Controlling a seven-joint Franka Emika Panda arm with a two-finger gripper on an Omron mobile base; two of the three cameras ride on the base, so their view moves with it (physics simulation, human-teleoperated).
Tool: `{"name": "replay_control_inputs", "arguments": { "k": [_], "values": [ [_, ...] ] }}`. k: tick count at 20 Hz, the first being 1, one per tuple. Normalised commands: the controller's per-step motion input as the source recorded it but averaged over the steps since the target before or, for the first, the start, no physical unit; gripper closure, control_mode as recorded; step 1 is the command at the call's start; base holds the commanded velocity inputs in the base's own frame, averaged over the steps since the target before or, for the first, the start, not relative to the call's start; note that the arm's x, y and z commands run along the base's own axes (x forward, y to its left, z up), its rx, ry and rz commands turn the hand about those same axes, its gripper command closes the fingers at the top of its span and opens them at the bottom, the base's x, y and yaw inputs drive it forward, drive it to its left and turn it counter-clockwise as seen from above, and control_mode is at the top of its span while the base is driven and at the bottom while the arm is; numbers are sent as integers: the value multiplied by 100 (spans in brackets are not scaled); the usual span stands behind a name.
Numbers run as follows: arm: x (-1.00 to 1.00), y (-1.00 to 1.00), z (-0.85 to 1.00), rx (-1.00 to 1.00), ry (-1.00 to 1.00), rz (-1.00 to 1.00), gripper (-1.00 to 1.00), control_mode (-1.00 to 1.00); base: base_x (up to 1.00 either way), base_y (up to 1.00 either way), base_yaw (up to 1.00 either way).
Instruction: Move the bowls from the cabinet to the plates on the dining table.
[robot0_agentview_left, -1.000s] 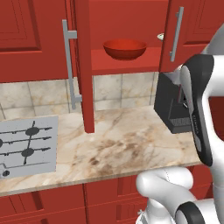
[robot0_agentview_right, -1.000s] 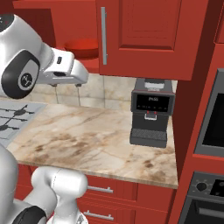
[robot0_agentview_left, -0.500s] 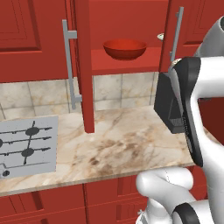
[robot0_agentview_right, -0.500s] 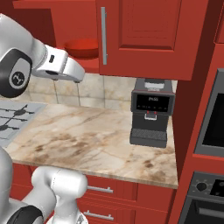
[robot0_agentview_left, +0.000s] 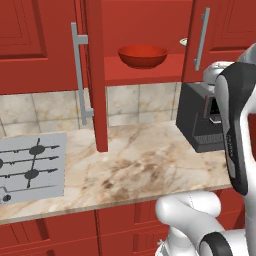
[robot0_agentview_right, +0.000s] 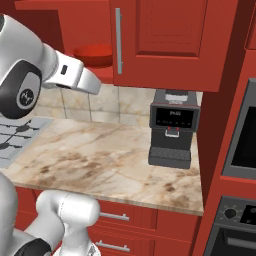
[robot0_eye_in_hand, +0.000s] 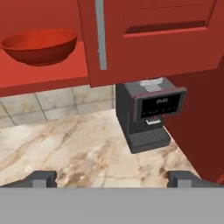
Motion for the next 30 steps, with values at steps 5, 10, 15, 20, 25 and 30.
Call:
{"name": "replay_control_inputs", "arguments": {
  "k": [5,10,15,20,25,30],
  "values": [
    [8,-32,0,6,-10,7,-100,-100,0,0,0],
    [37,-2,0,0,-2,10,-100,-100,0,0,0],
    [46,0,6,0,0,5,-100,-100,0,0,0],
    [33,0,8,0,1,5,-100,-100,0,0,0],
    [30,-1,0,0,4,3,-100,-100,0,0,0],
    [58,-16,0,0,9,4,-100,-100,0,0,0]
  ]
}}
